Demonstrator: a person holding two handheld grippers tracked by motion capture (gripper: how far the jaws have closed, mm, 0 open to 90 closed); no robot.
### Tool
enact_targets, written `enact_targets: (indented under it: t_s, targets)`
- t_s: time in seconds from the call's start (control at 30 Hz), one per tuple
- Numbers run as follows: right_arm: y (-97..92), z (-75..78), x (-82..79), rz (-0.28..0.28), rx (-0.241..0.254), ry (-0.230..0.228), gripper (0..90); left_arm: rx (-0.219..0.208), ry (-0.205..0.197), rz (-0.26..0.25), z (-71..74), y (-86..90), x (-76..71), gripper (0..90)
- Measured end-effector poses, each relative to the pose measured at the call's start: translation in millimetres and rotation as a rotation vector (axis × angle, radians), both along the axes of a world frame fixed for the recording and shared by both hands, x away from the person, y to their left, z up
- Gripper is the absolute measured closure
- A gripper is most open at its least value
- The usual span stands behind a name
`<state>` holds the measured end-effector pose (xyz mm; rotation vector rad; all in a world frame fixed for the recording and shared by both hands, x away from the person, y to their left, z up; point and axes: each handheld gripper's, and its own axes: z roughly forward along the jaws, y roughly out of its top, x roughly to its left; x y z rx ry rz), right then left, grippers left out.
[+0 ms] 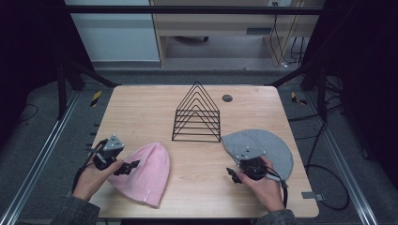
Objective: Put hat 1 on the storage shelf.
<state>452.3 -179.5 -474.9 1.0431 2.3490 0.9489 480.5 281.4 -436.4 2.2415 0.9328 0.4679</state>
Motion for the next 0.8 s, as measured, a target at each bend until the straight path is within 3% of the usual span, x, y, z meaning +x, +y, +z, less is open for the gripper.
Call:
enact_targets:
  t_s: [0.03,0.07,0.13,0.23,0.43,0.67,0.8]
  targets:
    - [-2.3,-0.2,0.7,-0.018,0.007,0.003,25.7,0.023,0.019,-0.044,7.2,-10.5,6.1,10.2]
    - [-2.3,-0.2,0.7,-0.018,0.007,0.003,25.7,0.023,0.019,-0.044,7.2,-10.5,6.1,10.3]
    - [-4.2,0.0,0.8,-0.031,0.007,0.007,25.4,0.069,0.024,-0.066,13.0,-19.2,15.5,10.7]
    - [-5.4,0.7,-0.1,-0.044,0.011,0.009,25.0,0.074,0.080,-0.102,21.1,-27.1,39.5,14.3]
    - [-5.3,-0.5,2.5,-0.056,0.002,0.021,24.4,0.089,0.141,-0.110,20.4,-31.5,65.9,21.2]
    - [-5.3,-0.7,2.1,-0.062,-0.002,0.027,24.4,0.161,0.185,-0.134,14.2,-50.2,76.4,26.8]
    - [-4.3,-1.3,2.5,-0.060,-0.003,0.033,24.4,0.171,0.209,-0.142,8.0,-57.9,81.4,27.1]
